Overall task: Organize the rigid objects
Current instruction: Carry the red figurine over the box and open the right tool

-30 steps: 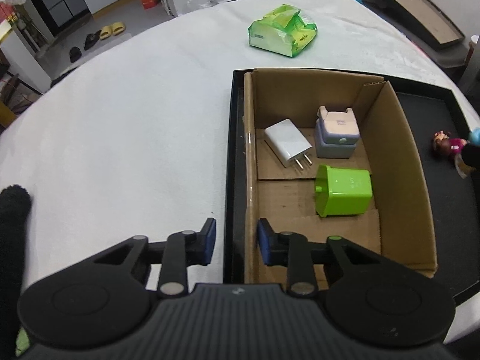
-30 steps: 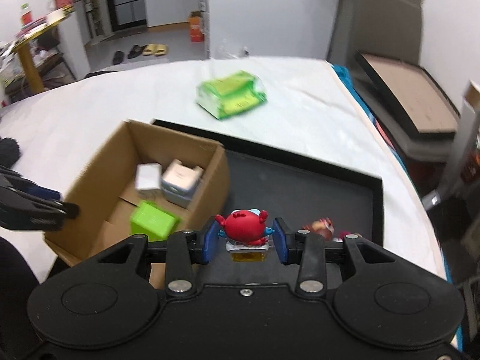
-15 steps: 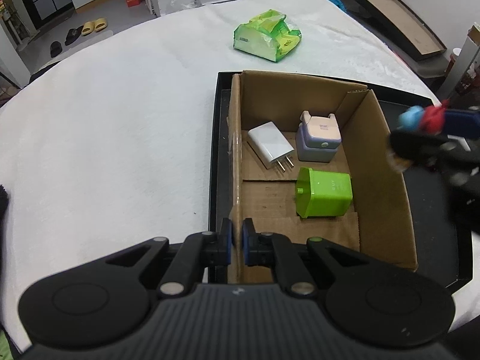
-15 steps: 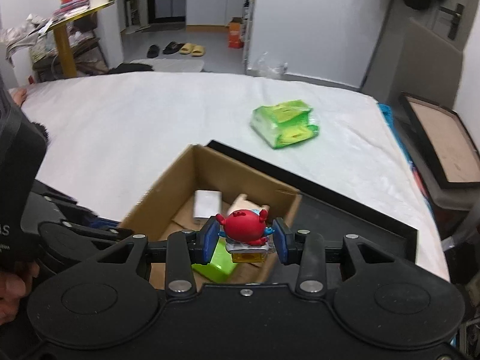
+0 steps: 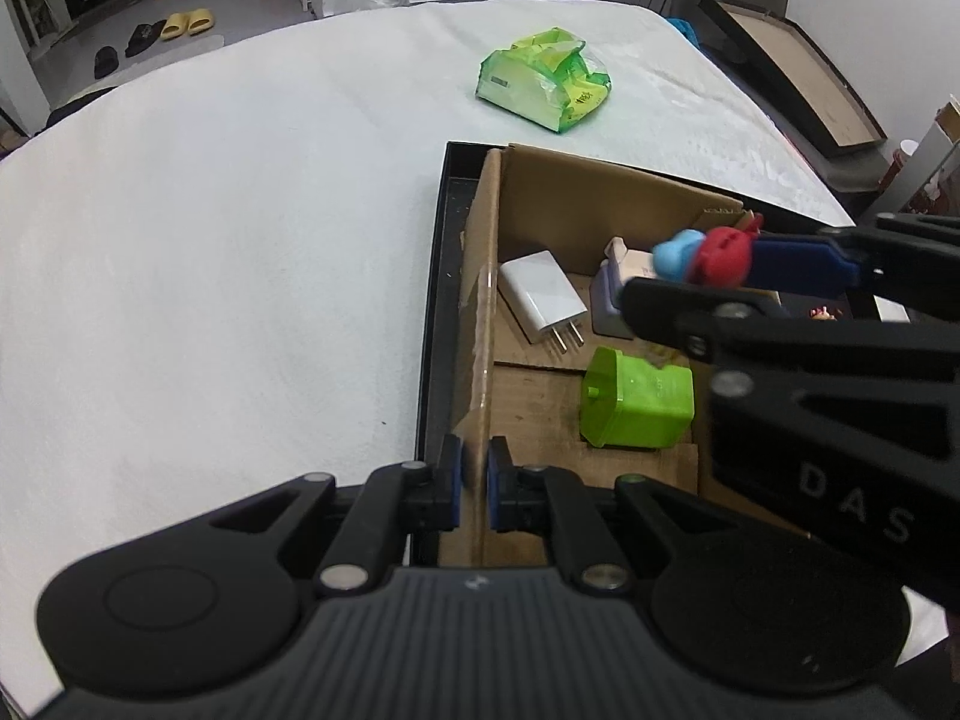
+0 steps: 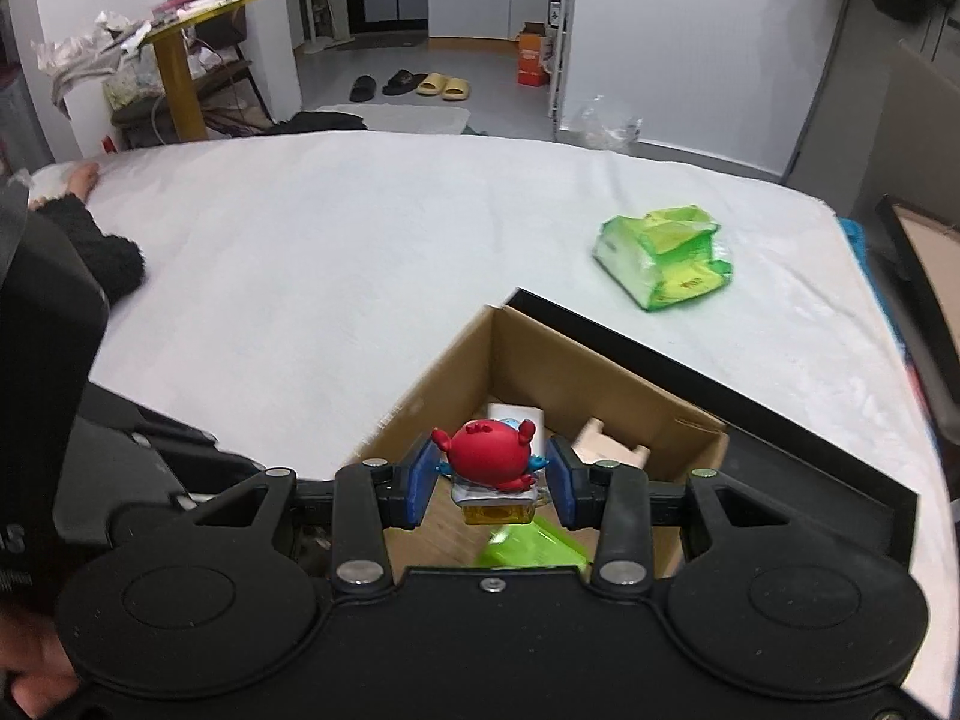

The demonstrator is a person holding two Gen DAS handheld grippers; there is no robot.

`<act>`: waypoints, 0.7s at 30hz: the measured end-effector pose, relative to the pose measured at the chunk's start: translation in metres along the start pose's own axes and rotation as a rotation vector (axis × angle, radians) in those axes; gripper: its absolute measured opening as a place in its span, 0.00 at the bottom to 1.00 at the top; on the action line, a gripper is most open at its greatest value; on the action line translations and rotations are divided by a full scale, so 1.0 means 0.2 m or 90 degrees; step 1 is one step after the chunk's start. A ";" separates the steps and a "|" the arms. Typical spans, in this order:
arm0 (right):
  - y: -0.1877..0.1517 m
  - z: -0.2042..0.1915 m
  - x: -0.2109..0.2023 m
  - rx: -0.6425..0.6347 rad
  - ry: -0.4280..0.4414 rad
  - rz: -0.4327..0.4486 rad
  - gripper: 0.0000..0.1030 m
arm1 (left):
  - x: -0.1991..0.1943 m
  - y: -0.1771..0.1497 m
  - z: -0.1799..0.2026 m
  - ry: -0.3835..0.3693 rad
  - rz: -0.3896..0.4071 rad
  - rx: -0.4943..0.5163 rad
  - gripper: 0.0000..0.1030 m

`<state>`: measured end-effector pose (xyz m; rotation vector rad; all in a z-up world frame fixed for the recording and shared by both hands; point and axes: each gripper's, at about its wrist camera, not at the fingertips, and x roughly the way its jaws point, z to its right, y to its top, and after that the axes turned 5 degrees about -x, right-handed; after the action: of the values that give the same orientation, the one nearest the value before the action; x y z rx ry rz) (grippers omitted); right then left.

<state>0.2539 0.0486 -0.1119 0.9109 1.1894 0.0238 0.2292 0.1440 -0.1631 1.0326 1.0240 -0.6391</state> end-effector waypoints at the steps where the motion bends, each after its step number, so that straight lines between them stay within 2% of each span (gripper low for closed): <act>1: 0.00 0.00 0.01 0.005 0.004 -0.001 0.38 | 0.00 0.00 0.00 0.000 0.001 -0.001 0.07; 4: 0.01 0.01 0.03 0.033 0.025 -0.004 0.40 | 0.00 0.00 0.00 -0.001 0.001 0.000 0.07; 6: 0.01 0.01 0.01 0.044 0.031 0.006 0.49 | 0.00 0.00 0.00 0.000 0.000 -0.001 0.07; 8: 0.00 0.02 -0.01 0.050 0.028 0.010 0.52 | 0.00 0.00 0.00 0.006 0.000 -0.003 0.07; 21: -0.23 0.19 -0.10 0.113 -0.003 0.005 0.53 | -0.03 -0.01 0.02 0.019 0.020 -0.001 0.08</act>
<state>0.2554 -0.0129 -0.1217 1.0712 1.1968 -0.0789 0.2257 0.1401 -0.1572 1.0580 1.0324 -0.5979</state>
